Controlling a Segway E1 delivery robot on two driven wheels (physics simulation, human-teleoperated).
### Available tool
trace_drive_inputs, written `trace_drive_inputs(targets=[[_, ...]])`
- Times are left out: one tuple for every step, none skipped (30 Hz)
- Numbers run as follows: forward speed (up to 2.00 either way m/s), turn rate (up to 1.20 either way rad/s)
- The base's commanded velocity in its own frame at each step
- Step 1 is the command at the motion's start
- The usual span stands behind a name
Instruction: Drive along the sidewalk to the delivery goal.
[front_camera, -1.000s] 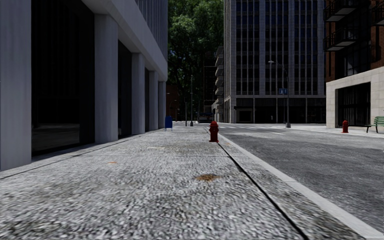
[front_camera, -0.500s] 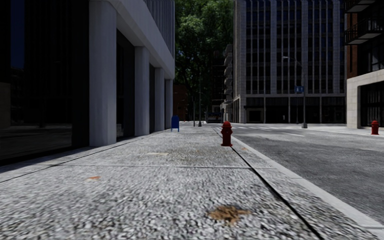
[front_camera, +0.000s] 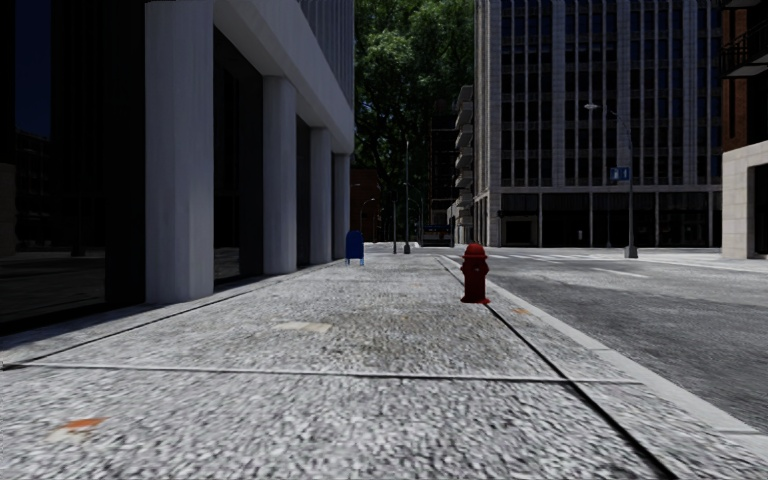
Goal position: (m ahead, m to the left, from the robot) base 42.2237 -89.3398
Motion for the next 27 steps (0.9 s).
trace_drive_inputs(targets=[[2.00,0.05],[2.00,0.05],[2.00,0.13],[2.00,0.20],[2.00,0.26],[2.00,0.28],[2.00,0.28],[2.00,0.29],[2.00,0.29],[2.00,0.29],[2.00,0.29],[2.00,0.28],[2.00,0.27],[2.00,0.26],[2.00,0.06],[2.00,0.06],[2.00,0.00],[2.00,0.00],[2.00,0.00],[2.00,0.00],[2.00,0.00],[2.00,0.00],[2.00,0.00],[2.00,0.00],[2.00,0.00],[2.00,0.00],[2.00,0.00]])
